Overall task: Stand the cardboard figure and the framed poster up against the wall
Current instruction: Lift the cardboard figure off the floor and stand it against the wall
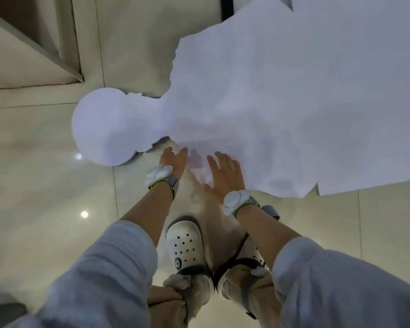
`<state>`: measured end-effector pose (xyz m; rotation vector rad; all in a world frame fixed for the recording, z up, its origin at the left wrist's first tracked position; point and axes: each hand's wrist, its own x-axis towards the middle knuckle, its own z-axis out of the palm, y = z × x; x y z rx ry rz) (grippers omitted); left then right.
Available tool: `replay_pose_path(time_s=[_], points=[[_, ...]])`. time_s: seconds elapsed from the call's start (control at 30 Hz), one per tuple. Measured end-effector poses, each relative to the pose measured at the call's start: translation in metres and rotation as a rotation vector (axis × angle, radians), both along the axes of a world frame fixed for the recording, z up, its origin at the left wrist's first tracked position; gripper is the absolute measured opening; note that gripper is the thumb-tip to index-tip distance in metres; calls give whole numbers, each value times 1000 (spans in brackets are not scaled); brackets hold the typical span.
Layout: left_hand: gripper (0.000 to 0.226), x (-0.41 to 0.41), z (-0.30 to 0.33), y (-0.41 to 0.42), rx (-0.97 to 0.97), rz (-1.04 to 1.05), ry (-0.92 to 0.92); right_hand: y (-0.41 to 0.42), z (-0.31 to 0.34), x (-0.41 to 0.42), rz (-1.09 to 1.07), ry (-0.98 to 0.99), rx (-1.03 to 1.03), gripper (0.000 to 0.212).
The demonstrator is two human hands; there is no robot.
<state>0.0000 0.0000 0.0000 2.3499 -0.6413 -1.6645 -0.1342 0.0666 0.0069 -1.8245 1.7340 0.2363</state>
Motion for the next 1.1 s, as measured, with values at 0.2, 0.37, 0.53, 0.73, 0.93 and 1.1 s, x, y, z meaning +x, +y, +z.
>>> replay_pose_path(time_s=[0.2, 0.37, 0.53, 0.73, 0.93, 1.1], points=[[32, -1, -15, -2, -11, 52, 34, 3, -23, 2, 46, 97, -112, 84], [21, 1, -27, -2, -51, 47, 45, 3, -35, 2, 78, 125, -158, 87], [33, 3, -33, 1, -58, 70, 57, 5, -39, 2, 98, 85, -125, 86], [33, 7, -19, 0, -31, 122, 130, 7, -18, -1, 95, 56, -114, 75], [28, 4, 29, -1, -49, 212, 189, 3, 31, -4, 79, 17, -125, 78], [25, 2, 75, 1, -51, 245, 267, 0, 78, -2, 45, -1, -154, 76]])
